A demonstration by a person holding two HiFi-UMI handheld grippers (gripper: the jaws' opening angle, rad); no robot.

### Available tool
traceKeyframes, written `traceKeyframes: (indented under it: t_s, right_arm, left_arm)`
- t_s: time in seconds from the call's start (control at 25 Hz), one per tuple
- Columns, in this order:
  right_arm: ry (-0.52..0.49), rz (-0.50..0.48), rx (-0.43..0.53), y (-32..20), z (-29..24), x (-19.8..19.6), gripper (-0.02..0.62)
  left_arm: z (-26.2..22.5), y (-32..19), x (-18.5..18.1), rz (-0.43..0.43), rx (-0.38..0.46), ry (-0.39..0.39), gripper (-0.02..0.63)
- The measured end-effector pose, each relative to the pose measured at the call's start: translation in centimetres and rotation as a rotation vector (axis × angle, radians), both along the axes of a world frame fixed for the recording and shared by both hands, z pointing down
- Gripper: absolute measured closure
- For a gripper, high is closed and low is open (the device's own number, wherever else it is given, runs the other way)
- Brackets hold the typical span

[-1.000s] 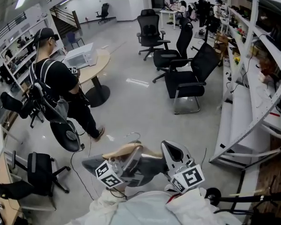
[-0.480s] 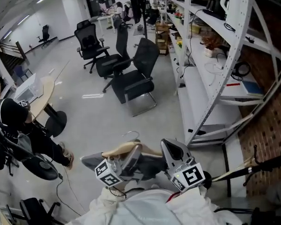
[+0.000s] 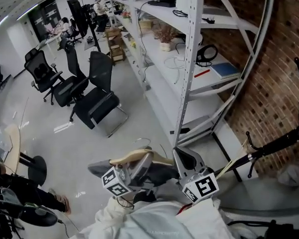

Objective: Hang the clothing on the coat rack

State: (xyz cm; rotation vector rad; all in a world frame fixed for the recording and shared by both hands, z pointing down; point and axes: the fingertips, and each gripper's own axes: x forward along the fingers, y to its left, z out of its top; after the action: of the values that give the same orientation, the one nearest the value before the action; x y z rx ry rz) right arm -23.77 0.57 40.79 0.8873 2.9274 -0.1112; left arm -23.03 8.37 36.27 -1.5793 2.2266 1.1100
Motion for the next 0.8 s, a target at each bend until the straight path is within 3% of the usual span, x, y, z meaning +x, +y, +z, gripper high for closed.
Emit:
traceKeyframes:
  t_s: [0.36,0.8]
  right_arm:
    - [0.012,0.331,0.016,-5.9,0.1,-3.3,0.574]
    - [0.032,0.726,0.034,-10.4,-0.1,-0.1,0.574]
  left_arm:
    - [0.9,-6.8,-5.7,0.353,-0.004,0.032,0.506]
    - [0.8,-12.9,-4.7,0.742,-0.010,0.009,0.506]
